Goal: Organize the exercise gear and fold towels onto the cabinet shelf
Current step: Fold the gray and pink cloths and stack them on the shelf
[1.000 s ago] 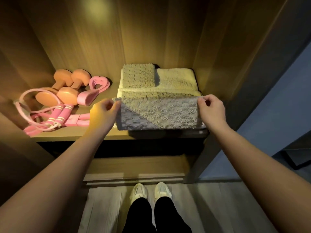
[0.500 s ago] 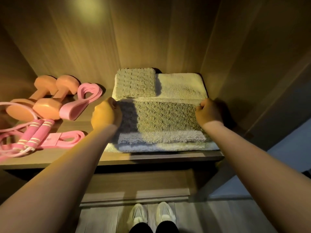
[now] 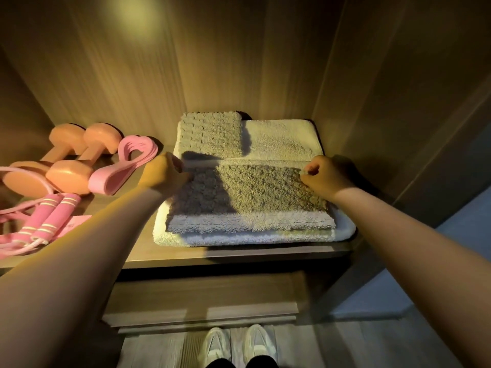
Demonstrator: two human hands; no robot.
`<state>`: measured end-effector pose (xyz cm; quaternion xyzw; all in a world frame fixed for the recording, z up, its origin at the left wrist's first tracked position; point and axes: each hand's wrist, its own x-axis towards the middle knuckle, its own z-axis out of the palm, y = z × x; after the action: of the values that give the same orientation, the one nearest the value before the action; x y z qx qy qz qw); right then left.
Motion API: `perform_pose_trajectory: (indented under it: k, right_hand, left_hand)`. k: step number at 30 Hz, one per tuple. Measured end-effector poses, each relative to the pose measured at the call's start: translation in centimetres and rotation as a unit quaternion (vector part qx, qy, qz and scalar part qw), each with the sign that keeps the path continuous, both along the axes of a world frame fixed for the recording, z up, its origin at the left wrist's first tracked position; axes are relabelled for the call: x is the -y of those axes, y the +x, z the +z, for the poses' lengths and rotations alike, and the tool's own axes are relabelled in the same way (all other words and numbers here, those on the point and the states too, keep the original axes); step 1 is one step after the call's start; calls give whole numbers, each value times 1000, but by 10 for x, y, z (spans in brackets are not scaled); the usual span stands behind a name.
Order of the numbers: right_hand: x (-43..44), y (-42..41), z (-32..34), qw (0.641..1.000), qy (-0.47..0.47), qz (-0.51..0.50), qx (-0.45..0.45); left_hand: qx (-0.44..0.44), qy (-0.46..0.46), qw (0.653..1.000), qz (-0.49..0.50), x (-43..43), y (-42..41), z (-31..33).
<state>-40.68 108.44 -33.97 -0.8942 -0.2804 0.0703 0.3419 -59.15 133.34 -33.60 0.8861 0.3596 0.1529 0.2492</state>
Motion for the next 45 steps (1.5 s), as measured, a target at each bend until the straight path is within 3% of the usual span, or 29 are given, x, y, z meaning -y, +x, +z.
perform_pose_trajectory:
  k: [3,7,13,16,20,23,26,28,30,32,35,45]
  right_hand:
    - [3,1,3,999,33,-9,0]
    - [8,-5,10,997,68,-36,-28]
    - [31,-33,46,997,-48,-24,-50]
    - [58,-56,69,998,-5,-21,-57]
    - [97,-92,100,992,79,50,-83]
    - [122,-116,111,961,181,88,-188]
    - [136,-138,115,926,264,86,-257]
    - [138,-152,115,911,302,61,-274]
    - [135,-165,113,922,317,14,-223]
    - [133,-178,111,949,302,-42,-82]
    - [130,-191,111,948,298,-89,64]
    - [103,-151,67,974,208,-82,20]
  left_hand:
    - [-17,12,1000,-13,-2,-2,6]
    - [24,32,999,-8,1,-10,15]
    - [27,60,997,-46,24,-47,48]
    - [29,35,998,-47,44,-79,74]
    - [106,16,993,-40,77,-119,102]
    - [174,-106,979,-16,98,-143,117]
    - [283,-253,925,33,122,-158,127]
    - [340,-267,899,60,136,-163,128]
    - [356,-169,915,87,151,-167,127]
    - [358,-58,925,116,161,-172,123]
    - [350,37,926,136,164,-178,112]
    - [280,-33,947,156,133,-141,57]
